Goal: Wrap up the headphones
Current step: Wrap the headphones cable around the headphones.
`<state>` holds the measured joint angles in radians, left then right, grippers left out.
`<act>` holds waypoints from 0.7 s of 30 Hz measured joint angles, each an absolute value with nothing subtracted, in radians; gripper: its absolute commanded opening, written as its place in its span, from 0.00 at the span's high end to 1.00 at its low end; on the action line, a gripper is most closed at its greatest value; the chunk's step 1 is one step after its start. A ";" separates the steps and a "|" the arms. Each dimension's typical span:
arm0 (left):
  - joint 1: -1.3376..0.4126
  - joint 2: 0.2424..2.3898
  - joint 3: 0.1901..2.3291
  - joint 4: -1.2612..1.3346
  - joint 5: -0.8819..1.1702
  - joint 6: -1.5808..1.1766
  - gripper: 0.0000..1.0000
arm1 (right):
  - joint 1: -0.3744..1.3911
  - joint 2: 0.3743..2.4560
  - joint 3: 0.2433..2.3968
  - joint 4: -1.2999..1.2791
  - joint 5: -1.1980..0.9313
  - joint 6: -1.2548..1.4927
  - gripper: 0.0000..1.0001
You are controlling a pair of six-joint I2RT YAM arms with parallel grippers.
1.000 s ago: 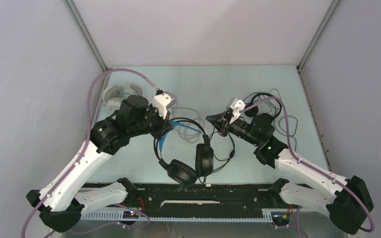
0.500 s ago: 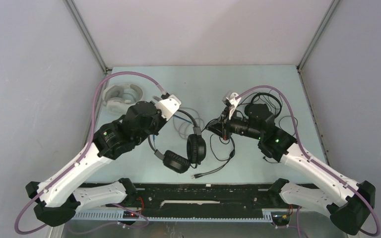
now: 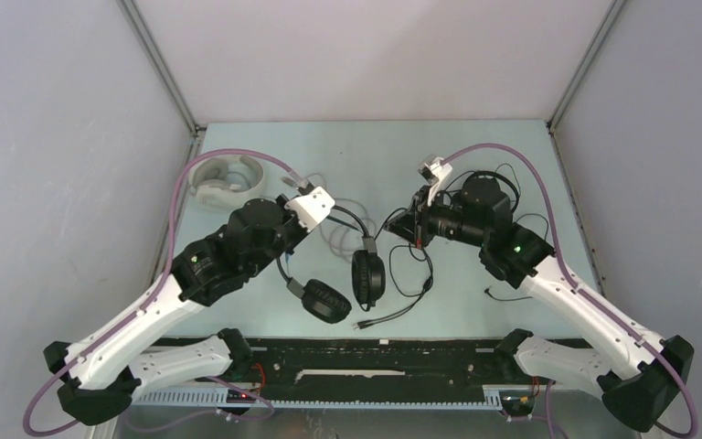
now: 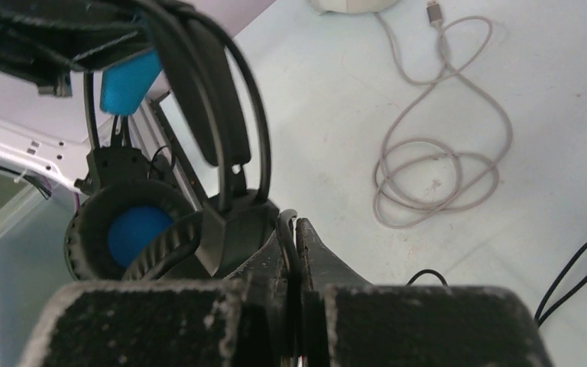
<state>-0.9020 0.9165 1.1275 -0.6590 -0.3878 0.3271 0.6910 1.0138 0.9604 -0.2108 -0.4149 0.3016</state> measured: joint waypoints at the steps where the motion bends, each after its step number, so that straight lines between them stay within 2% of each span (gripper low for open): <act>1: -0.902 0.905 1.121 -0.655 -0.374 0.332 1.00 | 0.682 1.018 0.966 -0.210 -0.416 0.308 1.00; 21: -0.903 0.876 1.076 -0.590 -0.233 0.368 1.00 | 0.631 1.101 1.014 -0.184 -0.569 0.466 1.00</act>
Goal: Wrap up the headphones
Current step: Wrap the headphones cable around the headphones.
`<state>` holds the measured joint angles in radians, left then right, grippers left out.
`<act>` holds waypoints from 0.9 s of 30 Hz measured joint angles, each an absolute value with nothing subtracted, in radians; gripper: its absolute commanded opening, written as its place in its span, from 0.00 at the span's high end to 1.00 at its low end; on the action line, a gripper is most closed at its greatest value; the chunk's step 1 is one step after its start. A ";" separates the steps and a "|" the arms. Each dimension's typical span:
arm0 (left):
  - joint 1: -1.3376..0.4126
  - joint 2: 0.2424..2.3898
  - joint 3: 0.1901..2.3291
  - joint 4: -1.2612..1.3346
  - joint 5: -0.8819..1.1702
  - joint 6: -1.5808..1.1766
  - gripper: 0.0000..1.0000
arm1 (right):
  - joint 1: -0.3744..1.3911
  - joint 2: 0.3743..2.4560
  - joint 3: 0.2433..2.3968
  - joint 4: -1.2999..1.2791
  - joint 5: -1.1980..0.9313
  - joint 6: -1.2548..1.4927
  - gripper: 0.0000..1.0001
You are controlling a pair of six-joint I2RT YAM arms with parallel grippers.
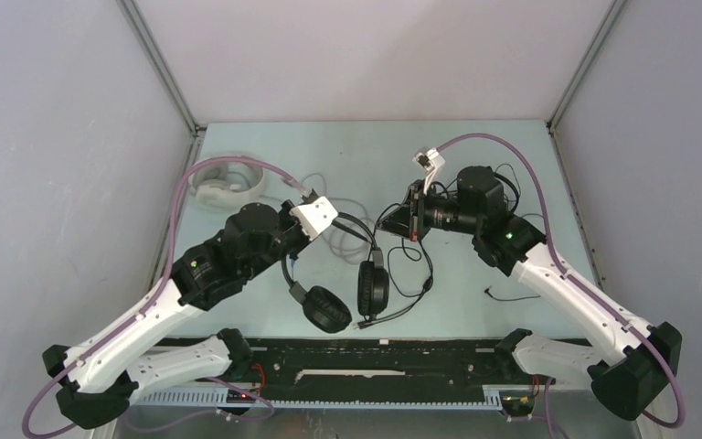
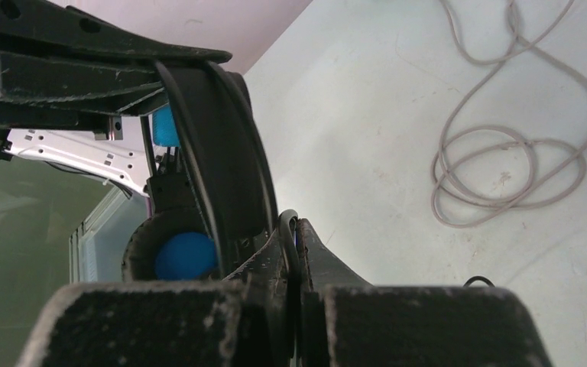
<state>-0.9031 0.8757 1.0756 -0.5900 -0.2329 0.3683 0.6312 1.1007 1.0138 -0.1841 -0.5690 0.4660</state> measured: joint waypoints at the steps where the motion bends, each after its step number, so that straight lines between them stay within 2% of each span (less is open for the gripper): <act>1: -0.903 0.868 1.069 -0.587 -0.223 0.368 1.00 | 0.630 1.105 1.014 -0.184 -0.569 0.469 1.00; 6: -0.903 0.853 1.059 -0.578 -0.229 0.368 1.00 | 0.618 1.114 1.015 -0.184 -0.575 0.491 1.00; 16: -0.905 0.960 1.060 -0.581 -0.358 0.350 1.00 | 0.611 1.113 1.022 -0.218 -0.622 0.521 1.00; 20: -0.907 0.984 1.080 -0.587 -0.387 0.329 1.00 | 0.633 1.113 1.032 -0.207 -0.649 0.548 0.94; 27: -0.910 1.021 1.127 -0.610 -0.453 0.261 1.00 | 0.683 1.126 1.045 -0.121 -0.662 0.607 0.94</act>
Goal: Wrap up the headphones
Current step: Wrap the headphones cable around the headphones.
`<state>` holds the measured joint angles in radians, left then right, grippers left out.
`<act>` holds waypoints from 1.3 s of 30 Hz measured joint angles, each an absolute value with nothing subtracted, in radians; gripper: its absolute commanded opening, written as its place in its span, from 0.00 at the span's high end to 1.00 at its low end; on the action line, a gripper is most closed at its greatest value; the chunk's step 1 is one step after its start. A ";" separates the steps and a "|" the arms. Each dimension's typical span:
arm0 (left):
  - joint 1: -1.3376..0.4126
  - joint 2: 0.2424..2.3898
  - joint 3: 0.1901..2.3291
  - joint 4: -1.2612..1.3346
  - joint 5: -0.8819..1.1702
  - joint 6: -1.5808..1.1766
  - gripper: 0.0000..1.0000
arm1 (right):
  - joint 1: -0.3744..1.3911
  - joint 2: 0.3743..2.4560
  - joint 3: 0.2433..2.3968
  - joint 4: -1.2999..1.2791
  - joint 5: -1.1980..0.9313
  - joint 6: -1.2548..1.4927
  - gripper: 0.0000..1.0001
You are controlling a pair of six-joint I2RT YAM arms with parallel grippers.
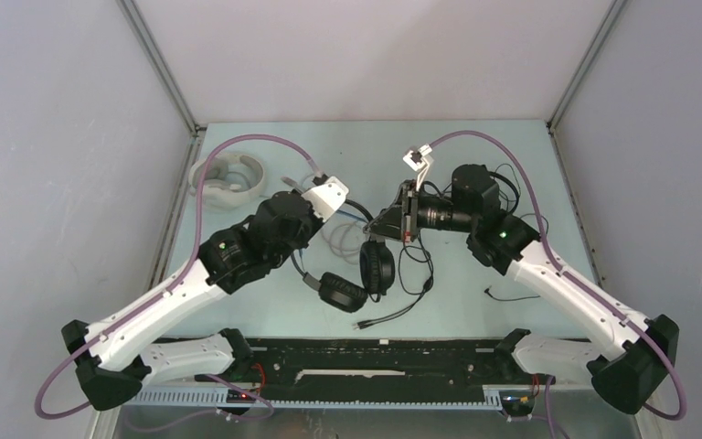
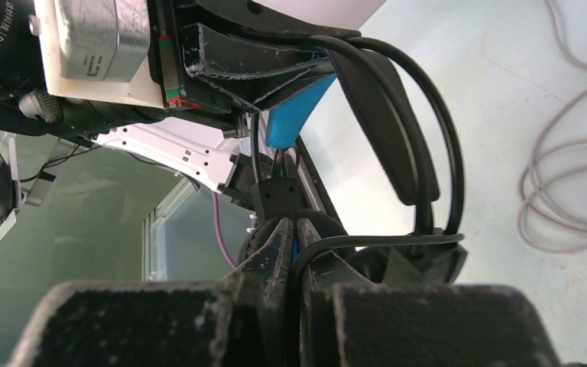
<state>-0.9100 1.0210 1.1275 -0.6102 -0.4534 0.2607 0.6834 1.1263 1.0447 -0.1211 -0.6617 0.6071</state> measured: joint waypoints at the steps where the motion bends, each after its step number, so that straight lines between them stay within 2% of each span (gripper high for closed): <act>1: -0.911 1.025 1.133 -0.611 -0.470 0.245 1.00 | 0.689 1.133 1.045 -0.105 -0.660 0.619 0.94; 9: -0.911 1.042 1.179 -0.627 -0.643 0.066 1.00 | 0.756 1.182 1.060 -0.007 -0.630 0.678 0.94; 21: -0.913 1.040 1.213 -0.650 -0.764 -0.148 1.00 | 0.847 1.219 1.104 0.047 -0.512 0.688 0.92; 31: -0.913 1.048 1.242 -0.659 -0.836 -0.254 1.00 | 0.927 1.218 1.133 0.032 -0.315 0.609 0.98; 39: -0.903 1.080 1.285 -0.683 -0.843 -0.327 1.00 | 0.960 1.214 1.134 0.032 -0.241 0.565 0.93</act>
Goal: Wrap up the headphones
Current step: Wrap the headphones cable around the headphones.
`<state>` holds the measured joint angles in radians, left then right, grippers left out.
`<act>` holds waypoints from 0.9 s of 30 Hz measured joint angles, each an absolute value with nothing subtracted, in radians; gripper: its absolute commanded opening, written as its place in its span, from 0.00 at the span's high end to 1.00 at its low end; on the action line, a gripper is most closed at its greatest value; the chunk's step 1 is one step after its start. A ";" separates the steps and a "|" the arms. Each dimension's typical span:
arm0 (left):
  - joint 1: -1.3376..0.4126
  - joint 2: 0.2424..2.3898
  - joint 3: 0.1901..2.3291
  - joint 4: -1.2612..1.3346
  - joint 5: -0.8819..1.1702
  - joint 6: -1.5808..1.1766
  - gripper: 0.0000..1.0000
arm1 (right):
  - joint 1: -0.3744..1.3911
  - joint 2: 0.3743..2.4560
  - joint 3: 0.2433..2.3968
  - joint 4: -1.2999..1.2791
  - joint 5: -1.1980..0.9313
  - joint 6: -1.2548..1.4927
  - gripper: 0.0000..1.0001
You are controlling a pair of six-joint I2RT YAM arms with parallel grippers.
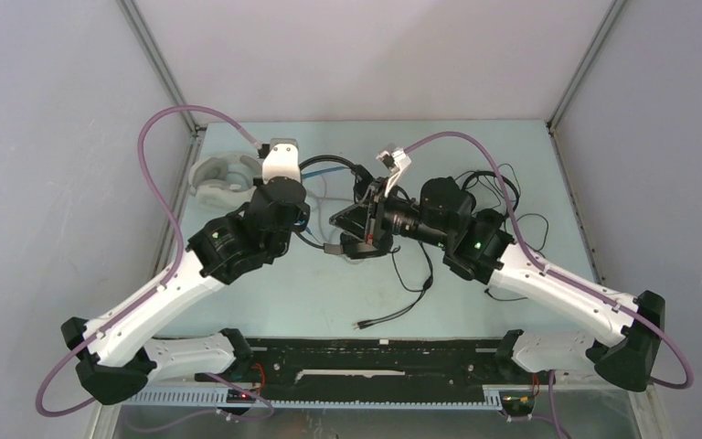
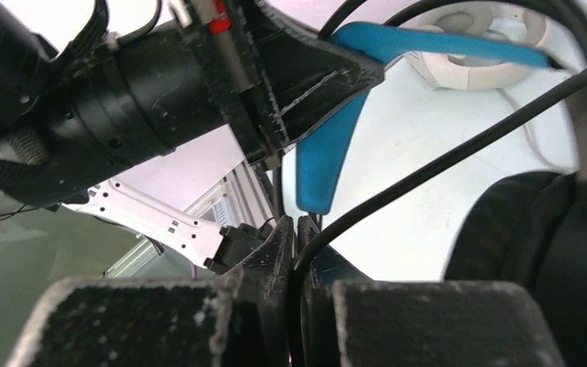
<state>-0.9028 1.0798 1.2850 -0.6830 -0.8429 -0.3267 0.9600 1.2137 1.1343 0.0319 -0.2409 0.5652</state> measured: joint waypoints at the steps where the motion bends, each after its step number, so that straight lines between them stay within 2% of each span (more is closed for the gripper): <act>1: -0.900 1.079 1.285 -0.683 -0.843 -0.334 1.00 | 0.968 1.214 1.134 0.033 -0.238 0.562 0.93; 14: -0.867 1.079 1.285 -0.663 -0.853 -0.411 1.00 | 1.024 1.214 1.138 0.091 -0.227 0.499 0.92; 27: -0.775 1.021 1.284 -0.626 -0.775 -0.524 1.00 | 1.156 1.230 1.139 0.061 -0.055 0.300 0.86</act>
<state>-0.7750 1.0210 1.2842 -0.6262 -0.7753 -0.5236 1.1564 1.2301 1.1393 0.0612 -0.0547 0.2996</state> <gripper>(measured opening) 0.047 0.139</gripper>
